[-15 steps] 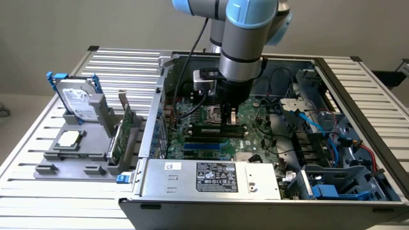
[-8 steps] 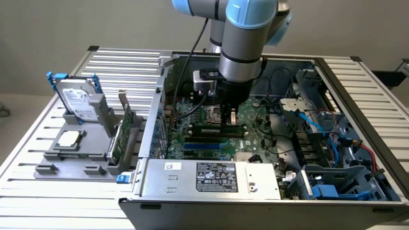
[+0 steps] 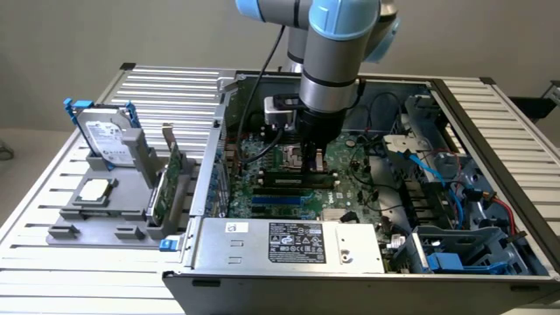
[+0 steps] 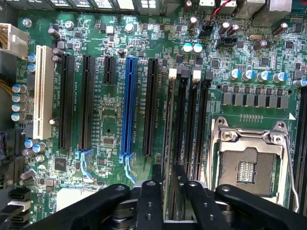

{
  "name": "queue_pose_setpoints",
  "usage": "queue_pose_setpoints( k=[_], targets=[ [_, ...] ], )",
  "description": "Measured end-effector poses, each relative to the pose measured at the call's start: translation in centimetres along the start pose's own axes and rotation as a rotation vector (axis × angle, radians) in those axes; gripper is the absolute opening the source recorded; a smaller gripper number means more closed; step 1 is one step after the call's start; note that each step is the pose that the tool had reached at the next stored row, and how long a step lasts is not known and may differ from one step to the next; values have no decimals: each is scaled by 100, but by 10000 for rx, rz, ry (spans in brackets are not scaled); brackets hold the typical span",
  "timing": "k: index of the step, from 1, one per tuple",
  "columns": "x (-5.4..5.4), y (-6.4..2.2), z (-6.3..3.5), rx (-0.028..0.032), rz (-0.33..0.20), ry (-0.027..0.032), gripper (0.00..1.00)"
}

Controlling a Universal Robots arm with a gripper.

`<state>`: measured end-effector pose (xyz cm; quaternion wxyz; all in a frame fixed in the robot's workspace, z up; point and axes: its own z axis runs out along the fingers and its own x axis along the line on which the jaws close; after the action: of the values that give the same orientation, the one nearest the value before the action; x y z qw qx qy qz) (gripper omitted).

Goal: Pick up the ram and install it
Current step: 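Insert the ram into the slot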

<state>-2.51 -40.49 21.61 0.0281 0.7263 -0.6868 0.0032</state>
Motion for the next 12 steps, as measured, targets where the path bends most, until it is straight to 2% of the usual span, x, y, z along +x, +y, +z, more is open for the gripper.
queue_pose_setpoints(
  k=[2, 3, 4, 5, 6, 12],
  targets=[
    [0, 1, 0, 0, 0, -1, 39],
    [0, 1, -4, 0, 0, -1, 39],
    [1, 5, -22, -1, 1, -2, 45],
    [2, 10, -52, -3, 2, -2, 45],
    [3, 15, -86, -5, 1, -2, 51],
    [9, 59, -265, -16, -1, -1, 51]
  ],
)
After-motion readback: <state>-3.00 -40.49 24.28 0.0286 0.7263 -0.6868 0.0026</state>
